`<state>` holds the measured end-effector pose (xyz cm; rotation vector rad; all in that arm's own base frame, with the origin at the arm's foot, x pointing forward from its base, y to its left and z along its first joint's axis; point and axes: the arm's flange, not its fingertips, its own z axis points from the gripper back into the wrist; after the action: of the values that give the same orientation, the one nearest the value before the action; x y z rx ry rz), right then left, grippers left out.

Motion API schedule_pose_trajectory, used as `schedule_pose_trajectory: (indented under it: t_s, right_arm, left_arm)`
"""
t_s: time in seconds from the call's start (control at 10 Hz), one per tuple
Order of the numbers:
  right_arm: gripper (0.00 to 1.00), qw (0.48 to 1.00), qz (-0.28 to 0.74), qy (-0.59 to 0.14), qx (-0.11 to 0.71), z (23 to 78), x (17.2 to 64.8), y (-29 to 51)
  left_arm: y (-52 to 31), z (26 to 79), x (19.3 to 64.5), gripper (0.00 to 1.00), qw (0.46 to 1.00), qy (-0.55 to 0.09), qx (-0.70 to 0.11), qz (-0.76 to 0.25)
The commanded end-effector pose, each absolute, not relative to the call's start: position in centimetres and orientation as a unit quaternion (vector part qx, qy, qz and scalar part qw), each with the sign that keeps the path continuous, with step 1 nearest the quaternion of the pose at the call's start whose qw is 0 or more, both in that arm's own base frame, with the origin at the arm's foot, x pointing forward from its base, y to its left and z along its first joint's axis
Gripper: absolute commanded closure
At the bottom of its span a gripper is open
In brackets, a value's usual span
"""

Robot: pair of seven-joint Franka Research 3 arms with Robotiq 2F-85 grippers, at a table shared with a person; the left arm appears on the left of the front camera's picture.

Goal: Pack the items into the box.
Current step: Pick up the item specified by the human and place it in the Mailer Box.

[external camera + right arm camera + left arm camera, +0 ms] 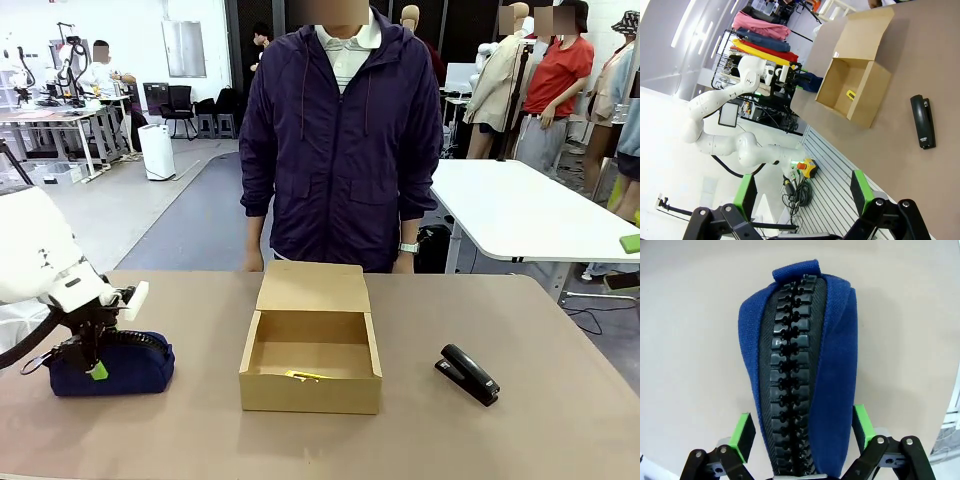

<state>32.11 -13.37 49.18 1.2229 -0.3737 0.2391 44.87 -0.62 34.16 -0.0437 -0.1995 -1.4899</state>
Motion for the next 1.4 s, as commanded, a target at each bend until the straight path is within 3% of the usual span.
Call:
schedule_pose_trajectory:
  t_s: [0.0, 0.1, 1.3]
  right_arm:
    - [0.00, 0.795, 0.126, -0.178, 0.566, 49.2, 32.0, -13.6]
    - [0.00, 0.795, 0.126, -0.178, 0.566, 49.2, 32.0, -13.6]
    - [0.00, 0.795, 0.126, -0.178, 0.566, 49.2, 32.0, -13.6]
  left_arm:
    - [-0.5, 34.7, 45.3, 0.58, 0.739, -0.092, -0.028, -0.667]
    - [-0.4, 34.6, 45.1, 1.00, 0.738, -0.088, -0.032, -0.668]
    - [-0.3, 36.5, 45.5, 1.00, 0.756, -0.044, -0.059, -0.651]
